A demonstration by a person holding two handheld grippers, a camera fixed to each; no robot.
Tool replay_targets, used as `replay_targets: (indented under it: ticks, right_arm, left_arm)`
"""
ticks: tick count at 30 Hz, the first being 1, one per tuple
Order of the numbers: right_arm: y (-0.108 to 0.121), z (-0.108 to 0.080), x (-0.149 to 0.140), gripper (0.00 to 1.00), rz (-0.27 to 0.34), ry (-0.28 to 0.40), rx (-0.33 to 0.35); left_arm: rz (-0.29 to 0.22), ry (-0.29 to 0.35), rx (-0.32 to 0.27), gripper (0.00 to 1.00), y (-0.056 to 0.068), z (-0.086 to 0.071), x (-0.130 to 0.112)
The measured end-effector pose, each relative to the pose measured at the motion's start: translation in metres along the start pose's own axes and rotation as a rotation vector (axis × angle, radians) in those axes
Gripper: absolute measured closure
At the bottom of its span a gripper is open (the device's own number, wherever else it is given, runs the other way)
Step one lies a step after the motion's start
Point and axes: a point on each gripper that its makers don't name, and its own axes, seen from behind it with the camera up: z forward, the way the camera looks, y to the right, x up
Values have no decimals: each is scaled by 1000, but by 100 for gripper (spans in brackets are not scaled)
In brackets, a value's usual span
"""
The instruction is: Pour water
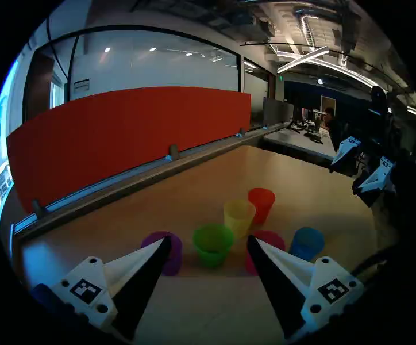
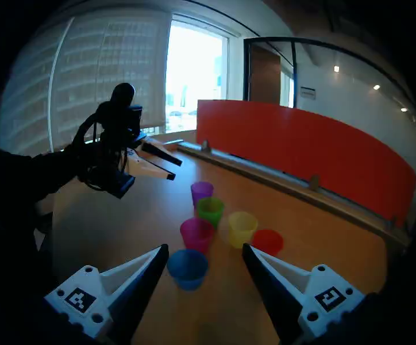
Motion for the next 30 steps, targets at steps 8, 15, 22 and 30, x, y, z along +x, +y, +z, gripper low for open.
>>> replay_targets:
  ticks: [8,15,22,30]
  right_arm:
    - [-5,19,-27,1,17,-45,23]
    - [-10,33,-43,1,36,-65,49]
    - [-16,44,-52,1,51,-76,72]
    - [-18,52,-65,1,55,-94,78]
  left_arm:
    - [30,-62,-24,2,4,29,-25]
    - [61,-110,-32,2,5,53,-44]
    - [75,-147,-50,2,9,70,-55]
    - [84,-172,-64,1,11,85,-62]
